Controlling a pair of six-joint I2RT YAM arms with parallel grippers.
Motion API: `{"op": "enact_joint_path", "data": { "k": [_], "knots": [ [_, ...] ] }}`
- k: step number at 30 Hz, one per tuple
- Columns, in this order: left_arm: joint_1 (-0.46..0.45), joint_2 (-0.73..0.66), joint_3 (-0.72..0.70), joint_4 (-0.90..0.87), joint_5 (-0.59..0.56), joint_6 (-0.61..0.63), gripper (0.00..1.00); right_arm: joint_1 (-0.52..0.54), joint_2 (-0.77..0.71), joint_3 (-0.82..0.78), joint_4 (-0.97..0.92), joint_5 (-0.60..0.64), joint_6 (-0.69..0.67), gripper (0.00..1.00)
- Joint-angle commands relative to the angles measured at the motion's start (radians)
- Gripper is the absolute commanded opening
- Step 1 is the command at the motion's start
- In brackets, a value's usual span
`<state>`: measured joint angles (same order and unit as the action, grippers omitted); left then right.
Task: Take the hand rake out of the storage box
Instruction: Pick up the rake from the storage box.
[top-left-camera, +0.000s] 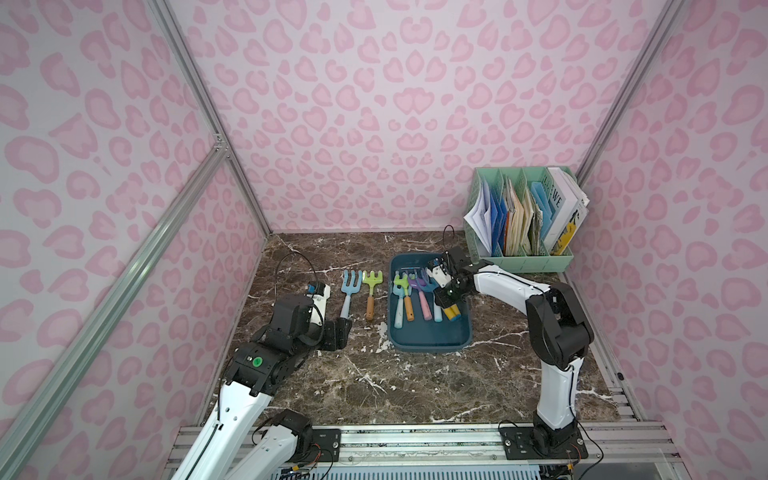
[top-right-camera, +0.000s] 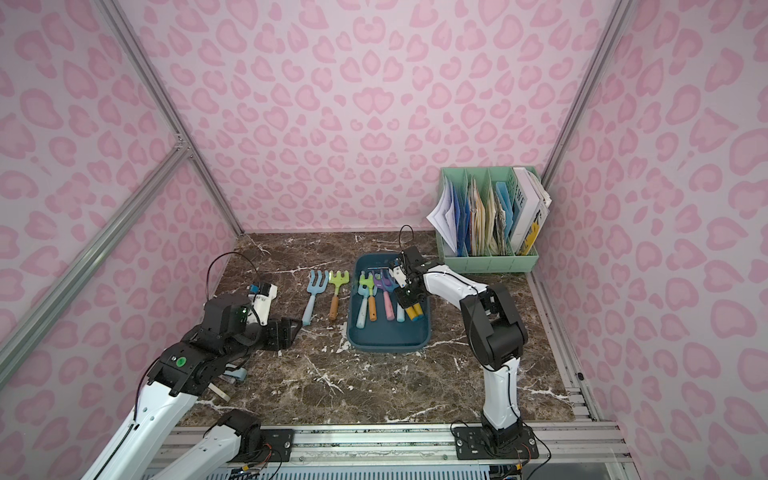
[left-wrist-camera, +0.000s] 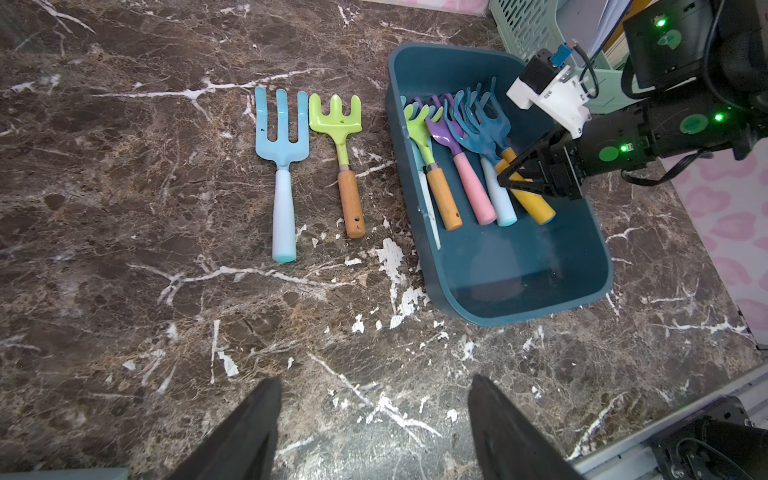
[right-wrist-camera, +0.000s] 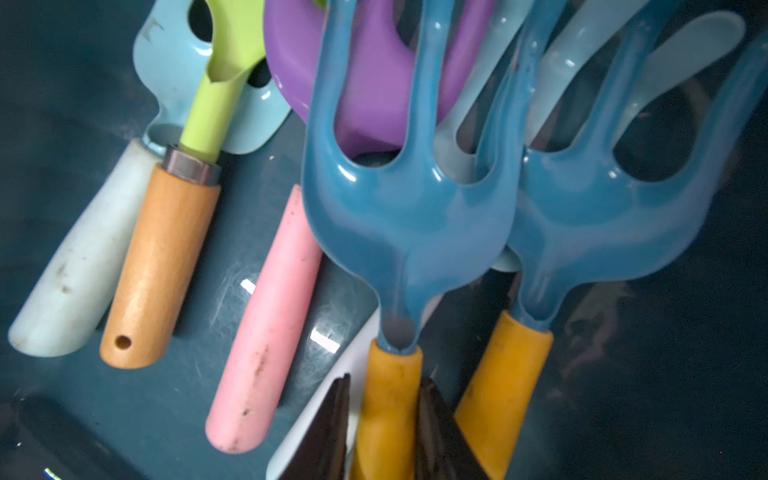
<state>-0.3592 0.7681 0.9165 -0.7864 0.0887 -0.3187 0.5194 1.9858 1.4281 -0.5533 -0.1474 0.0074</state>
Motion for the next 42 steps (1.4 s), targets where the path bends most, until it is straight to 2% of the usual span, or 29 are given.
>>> {"op": "enact_joint_path", "data": {
  "k": [1, 5, 10, 22, 27, 32, 42],
  "knots": [
    [0.0, 0.007, 0.003, 0.006, 0.011, 0.0, 0.75, 0.011, -0.008, 0.005, -0.013, -0.035, 0.03, 0.22],
    [0.0, 0.002, 0.005, 0.004, 0.006, -0.001, 0.75, 0.013, -0.036, -0.011, 0.015, -0.083, 0.051, 0.15],
    [0.0, 0.0, 0.003, 0.005, 0.007, -0.001, 0.75, 0.011, -0.095, -0.051, 0.076, -0.196, 0.08, 0.14],
    [0.0, 0.009, 0.004, 0.008, 0.033, 0.003, 0.75, 0.01, -0.353, -0.217, 0.281, -0.323, 0.242, 0.15],
    [0.0, 0.018, 0.004, 0.0, 0.032, 0.01, 0.75, -0.013, -0.495, -0.291, 0.336, -0.284, 0.319, 0.15],
    [0.0, 0.036, 0.01, -0.002, 0.045, 0.012, 0.75, -0.029, -0.602, -0.32, 0.27, -0.114, 0.321, 0.15],
    [0.0, 0.044, 0.009, 0.002, 0.055, 0.012, 0.75, -0.141, -0.726, -0.448, 0.157, 0.102, 0.307, 0.16]
  ]
}}
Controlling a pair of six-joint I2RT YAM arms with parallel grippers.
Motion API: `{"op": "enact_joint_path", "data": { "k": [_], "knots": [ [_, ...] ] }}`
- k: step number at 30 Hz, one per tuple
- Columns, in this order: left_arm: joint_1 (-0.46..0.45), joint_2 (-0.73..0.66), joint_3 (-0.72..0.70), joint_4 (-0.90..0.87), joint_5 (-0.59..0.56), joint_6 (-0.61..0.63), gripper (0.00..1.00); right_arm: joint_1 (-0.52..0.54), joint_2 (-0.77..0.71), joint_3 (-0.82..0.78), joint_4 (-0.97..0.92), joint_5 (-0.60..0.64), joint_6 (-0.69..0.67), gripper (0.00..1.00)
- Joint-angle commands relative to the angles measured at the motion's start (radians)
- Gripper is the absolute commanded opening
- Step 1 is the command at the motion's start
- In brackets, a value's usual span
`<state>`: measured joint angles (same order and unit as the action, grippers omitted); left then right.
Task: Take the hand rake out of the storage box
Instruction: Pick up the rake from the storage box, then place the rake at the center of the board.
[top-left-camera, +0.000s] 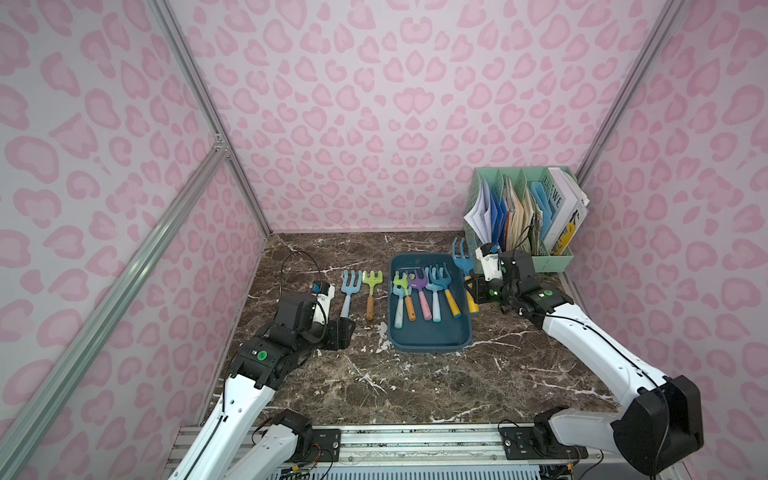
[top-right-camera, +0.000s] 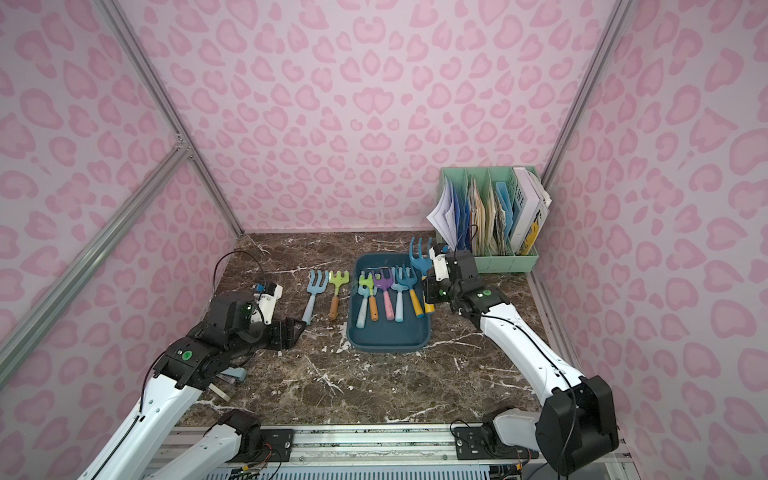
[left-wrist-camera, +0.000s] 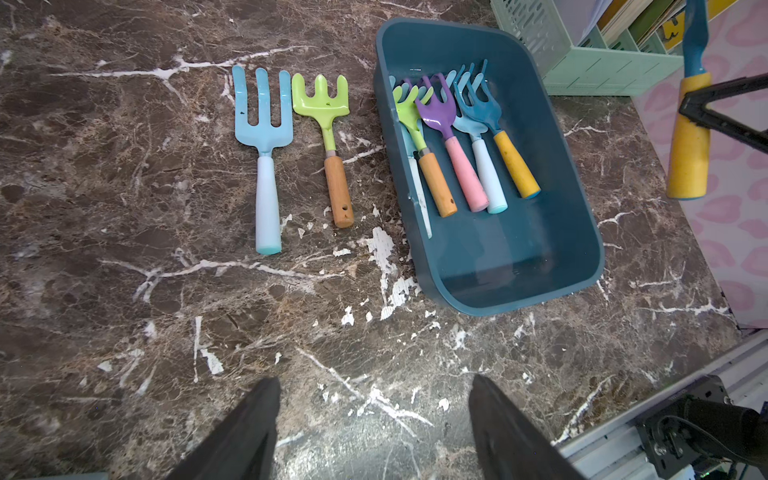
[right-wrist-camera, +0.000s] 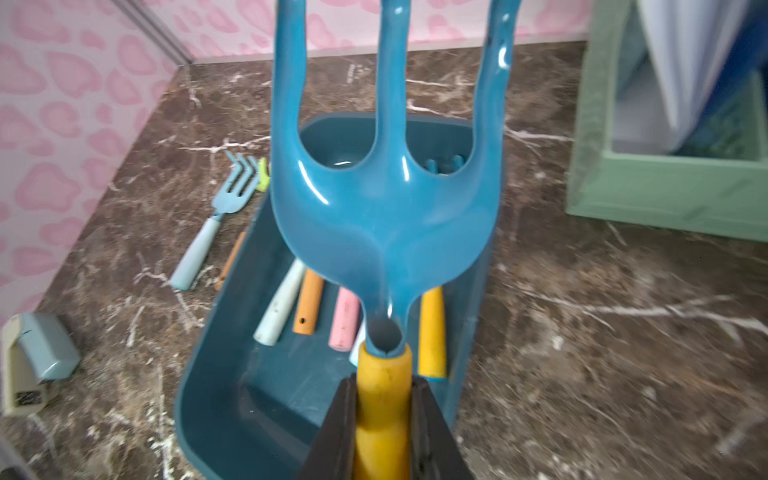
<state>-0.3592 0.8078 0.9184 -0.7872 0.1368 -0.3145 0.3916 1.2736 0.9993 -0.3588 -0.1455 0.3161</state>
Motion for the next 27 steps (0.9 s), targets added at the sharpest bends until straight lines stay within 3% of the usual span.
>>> {"op": "enact_joint_path", "data": {
  "k": [1, 8, 27],
  "knots": [
    [0.0, 0.007, 0.007, 0.005, 0.009, 0.008, 0.75, -0.021, -0.017, -0.028, -0.047, 0.123, -0.004, 0.16],
    [0.0, 0.01, 0.007, 0.004, 0.018, 0.007, 0.76, -0.052, 0.015, -0.038, -0.119, 0.218, -0.012, 0.16],
    [-0.001, 0.017, 0.007, 0.005, 0.025, 0.009, 0.76, -0.063, 0.218, -0.063, -0.058, 0.221, -0.063, 0.16]
  ]
}}
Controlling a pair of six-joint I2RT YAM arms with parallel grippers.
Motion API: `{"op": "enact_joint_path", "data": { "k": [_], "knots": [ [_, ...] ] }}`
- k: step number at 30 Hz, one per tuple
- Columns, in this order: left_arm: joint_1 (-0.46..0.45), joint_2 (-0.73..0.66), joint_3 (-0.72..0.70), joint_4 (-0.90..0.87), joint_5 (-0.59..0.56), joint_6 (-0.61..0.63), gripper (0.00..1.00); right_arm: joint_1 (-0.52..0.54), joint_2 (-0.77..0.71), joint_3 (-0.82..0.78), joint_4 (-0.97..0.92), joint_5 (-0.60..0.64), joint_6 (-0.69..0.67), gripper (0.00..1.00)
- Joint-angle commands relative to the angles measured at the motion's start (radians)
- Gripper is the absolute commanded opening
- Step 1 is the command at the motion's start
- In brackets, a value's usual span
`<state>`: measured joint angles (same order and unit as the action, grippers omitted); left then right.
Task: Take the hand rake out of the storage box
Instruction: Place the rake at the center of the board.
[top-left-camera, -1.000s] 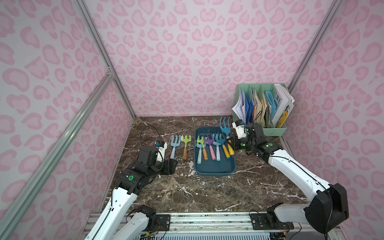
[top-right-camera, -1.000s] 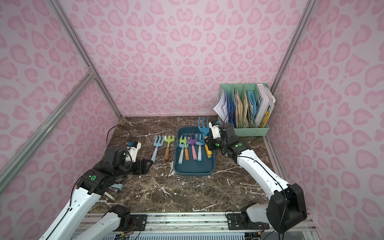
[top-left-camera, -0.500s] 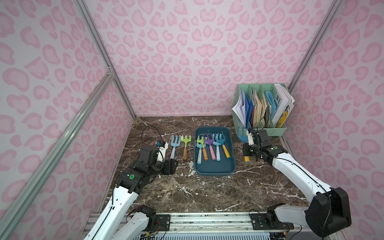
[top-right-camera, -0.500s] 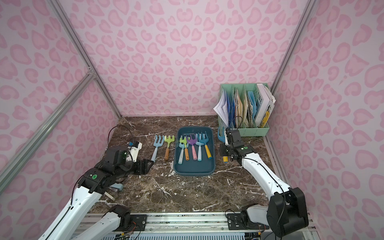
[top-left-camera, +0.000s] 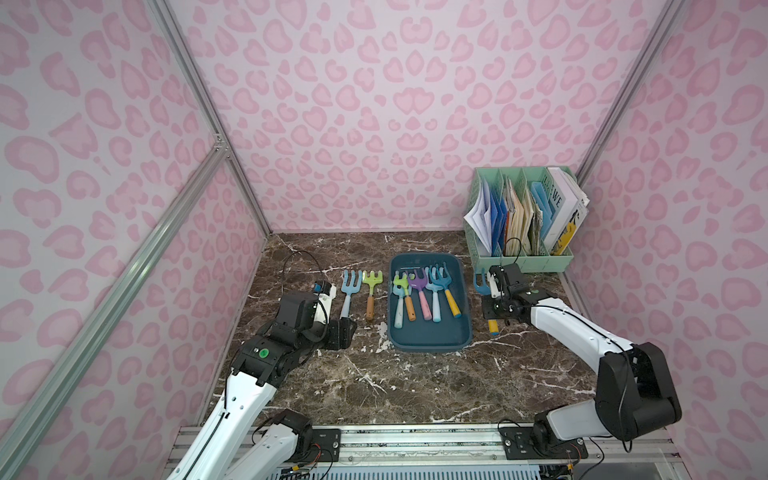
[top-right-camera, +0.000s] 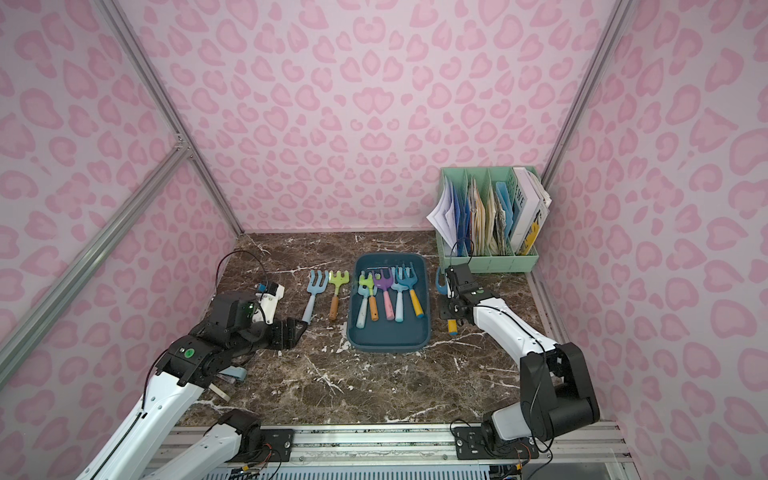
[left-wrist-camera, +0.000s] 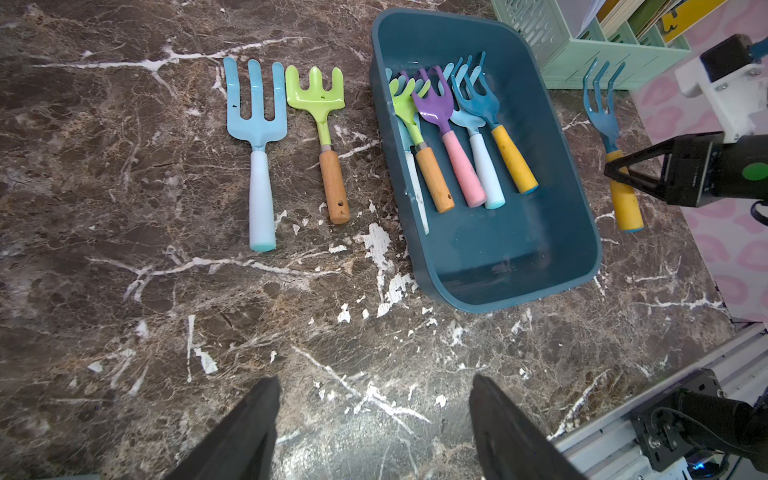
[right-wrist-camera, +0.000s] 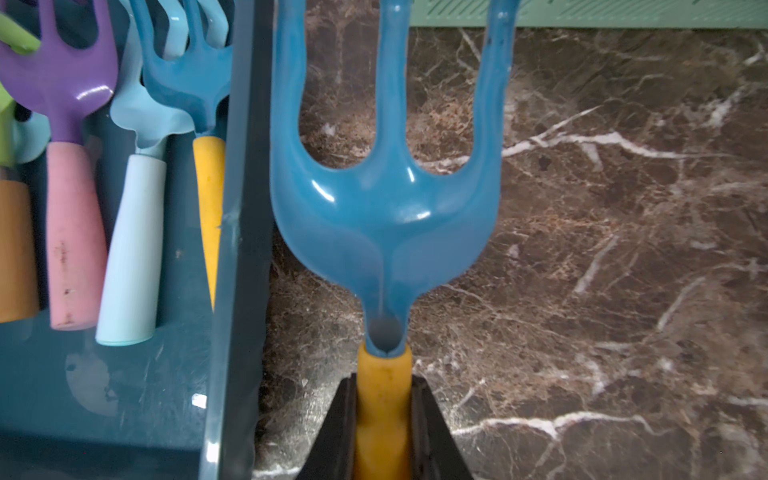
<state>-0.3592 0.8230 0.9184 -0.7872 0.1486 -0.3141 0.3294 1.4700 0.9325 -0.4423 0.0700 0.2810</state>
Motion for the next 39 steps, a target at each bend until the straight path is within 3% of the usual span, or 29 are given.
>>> {"op": "enact_joint_path", "data": {
  "k": [1, 14, 27, 31, 39],
  "knots": [
    [0.0, 0.002, 0.007, 0.006, 0.018, 0.01, 0.76, -0.003, 0.039, 0.009, 0.027, 0.002, -0.036, 0.16],
    [0.0, 0.013, 0.007, 0.007, 0.022, 0.012, 0.76, -0.019, 0.216, 0.06, 0.042, -0.02, -0.095, 0.17],
    [0.0, 0.019, 0.007, 0.006, 0.022, 0.012, 0.76, -0.03, 0.286, 0.087, 0.072, -0.036, -0.106, 0.21],
    [-0.001, 0.022, 0.005, 0.005, 0.019, 0.012, 0.76, -0.03, 0.287, 0.092, 0.072, -0.03, -0.109, 0.28],
    [0.0, 0.026, 0.007, 0.006, 0.019, 0.013, 0.76, -0.027, 0.245, 0.07, 0.07, -0.011, -0.108, 0.56]
  ]
}}
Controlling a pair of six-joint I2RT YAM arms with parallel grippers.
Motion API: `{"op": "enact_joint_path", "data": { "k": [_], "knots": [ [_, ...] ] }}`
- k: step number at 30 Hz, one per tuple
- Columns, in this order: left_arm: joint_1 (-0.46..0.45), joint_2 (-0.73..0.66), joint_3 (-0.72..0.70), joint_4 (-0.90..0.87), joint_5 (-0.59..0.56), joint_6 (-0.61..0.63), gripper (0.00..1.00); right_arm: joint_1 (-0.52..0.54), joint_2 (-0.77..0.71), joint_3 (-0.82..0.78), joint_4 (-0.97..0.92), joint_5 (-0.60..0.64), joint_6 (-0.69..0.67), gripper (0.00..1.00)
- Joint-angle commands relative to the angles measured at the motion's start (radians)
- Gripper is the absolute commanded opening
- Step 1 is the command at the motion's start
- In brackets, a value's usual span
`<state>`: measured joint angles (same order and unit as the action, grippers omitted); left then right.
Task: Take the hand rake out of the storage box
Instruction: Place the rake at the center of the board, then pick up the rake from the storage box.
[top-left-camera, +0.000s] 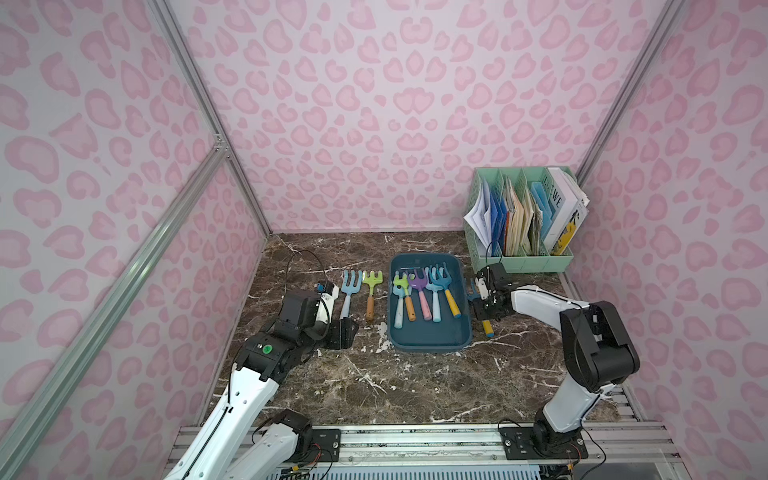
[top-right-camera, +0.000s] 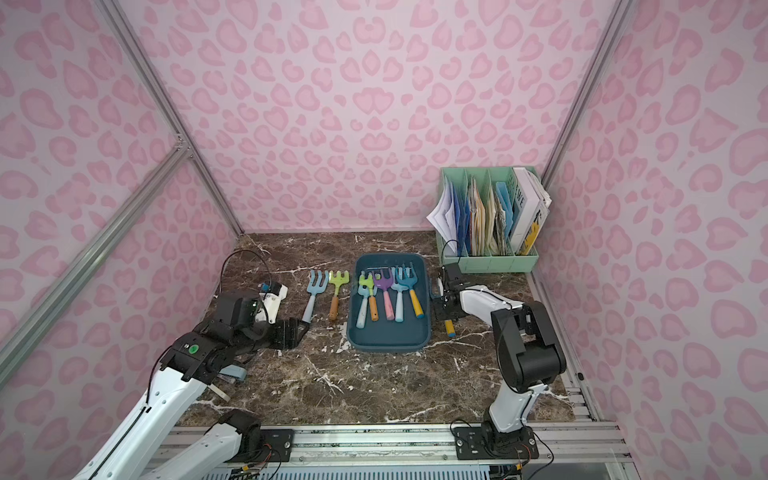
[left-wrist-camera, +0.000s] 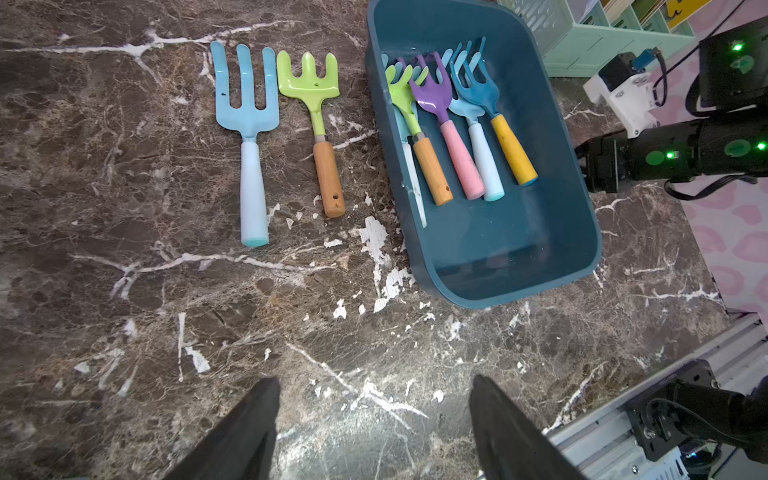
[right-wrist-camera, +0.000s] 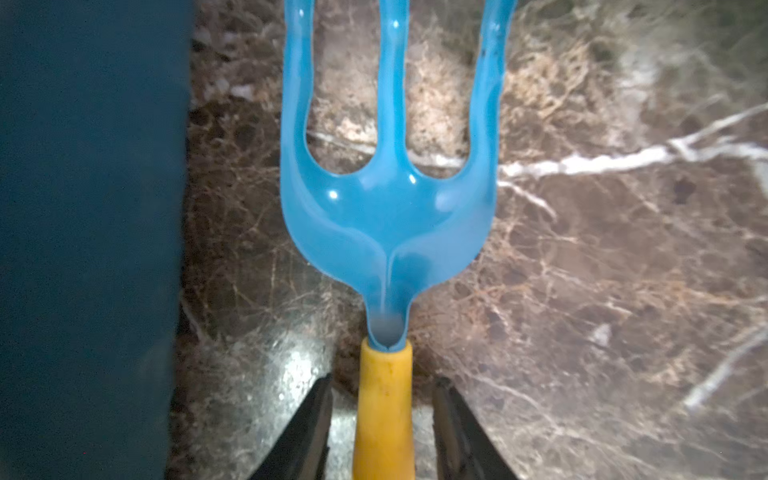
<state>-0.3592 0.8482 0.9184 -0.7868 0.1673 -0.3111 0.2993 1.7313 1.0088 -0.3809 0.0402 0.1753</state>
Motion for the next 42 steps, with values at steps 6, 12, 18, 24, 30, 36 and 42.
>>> {"op": "enact_joint_path", "data": {
  "k": [6, 12, 18, 24, 30, 36, 42],
  "knots": [
    [-0.001, -0.001, 0.007, 0.004, -0.003, 0.012, 0.76, 0.041, -0.093, -0.015, -0.04, 0.124, 0.056, 1.0],
    [0.0, 0.0, 0.007, 0.003, -0.003, 0.01, 0.75, 0.137, -0.169, -0.001, -0.128, 0.357, 0.132, 1.0],
    [0.0, -0.008, 0.007, 0.001, -0.011, 0.01, 0.76, 0.208, -0.239, 0.017, -0.162, 0.392, 0.163, 1.0],
    [0.0, -0.006, 0.007, 0.001, -0.009, 0.01, 0.76, 0.226, -0.299, 0.033, -0.112, 0.243, 0.137, 0.94],
    [0.0, -0.005, 0.007, 0.001, -0.008, 0.01, 0.76, 0.284, -0.246, 0.097, -0.089, 0.143, 0.108, 0.7],
    [0.0, -0.003, 0.007, 0.0, -0.008, 0.01, 0.76, 0.332, -0.072, 0.225, -0.156, 0.166, 0.094, 0.56],
    [0.0, -0.005, 0.007, -0.001, -0.008, 0.009, 0.76, 0.334, 0.053, 0.31, -0.176, 0.187, 0.111, 0.46]
  ]
}}
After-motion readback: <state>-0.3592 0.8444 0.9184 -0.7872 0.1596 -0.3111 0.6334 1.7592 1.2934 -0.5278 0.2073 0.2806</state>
